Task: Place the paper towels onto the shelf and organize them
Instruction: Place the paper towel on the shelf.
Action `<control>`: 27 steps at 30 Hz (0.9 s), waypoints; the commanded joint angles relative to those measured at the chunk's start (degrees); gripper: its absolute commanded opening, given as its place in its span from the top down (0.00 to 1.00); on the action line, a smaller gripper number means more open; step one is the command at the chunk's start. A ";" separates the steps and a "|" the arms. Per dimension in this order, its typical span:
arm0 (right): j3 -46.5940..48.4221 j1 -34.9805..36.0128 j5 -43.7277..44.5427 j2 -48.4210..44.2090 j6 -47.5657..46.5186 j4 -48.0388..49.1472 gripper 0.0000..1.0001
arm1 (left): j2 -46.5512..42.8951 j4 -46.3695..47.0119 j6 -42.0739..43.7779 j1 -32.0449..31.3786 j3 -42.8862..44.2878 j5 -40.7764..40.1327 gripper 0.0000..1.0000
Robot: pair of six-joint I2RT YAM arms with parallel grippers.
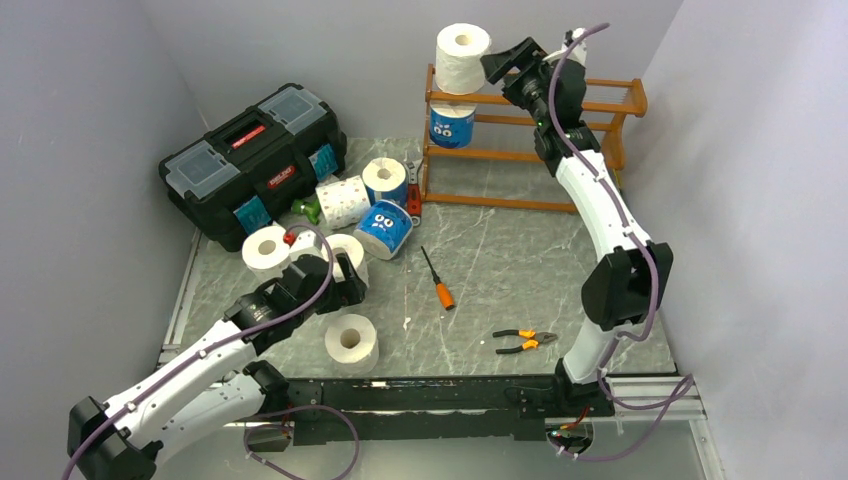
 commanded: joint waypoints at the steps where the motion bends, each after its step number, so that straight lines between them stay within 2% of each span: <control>1: -3.42 -4.22 -7.35 0.48 6.42 13.94 0.26 | -1.37 2.73 1.19 0.13 -0.55 0.59 0.01; 3: -6.53 -6.04 -9.74 1.66 12.10 19.68 0.34 | -1.62 2.06 1.07 0.16 -0.35 0.20 0.01; 5: -6.32 -6.96 -10.15 3.45 14.92 20.80 0.46 | -1.58 1.21 0.85 0.16 -0.21 -0.27 0.00; 10: -4.05 -7.18 -7.29 6.28 14.46 20.80 0.70 | -1.68 0.67 0.53 0.11 -0.45 -0.73 0.01; 17: 1.89 -7.11 -4.96 11.08 14.24 17.99 0.81 | -0.45 1.24 0.86 0.10 0.09 -0.78 0.01; 21: 7.14 -7.02 -7.07 14.82 14.42 15.14 0.82 | 0.94 1.54 0.97 0.10 0.72 -0.16 0.01; 27: 9.42 -6.11 -9.45 16.57 13.52 15.63 0.82 | 1.26 2.07 0.70 0.10 0.51 0.45 0.01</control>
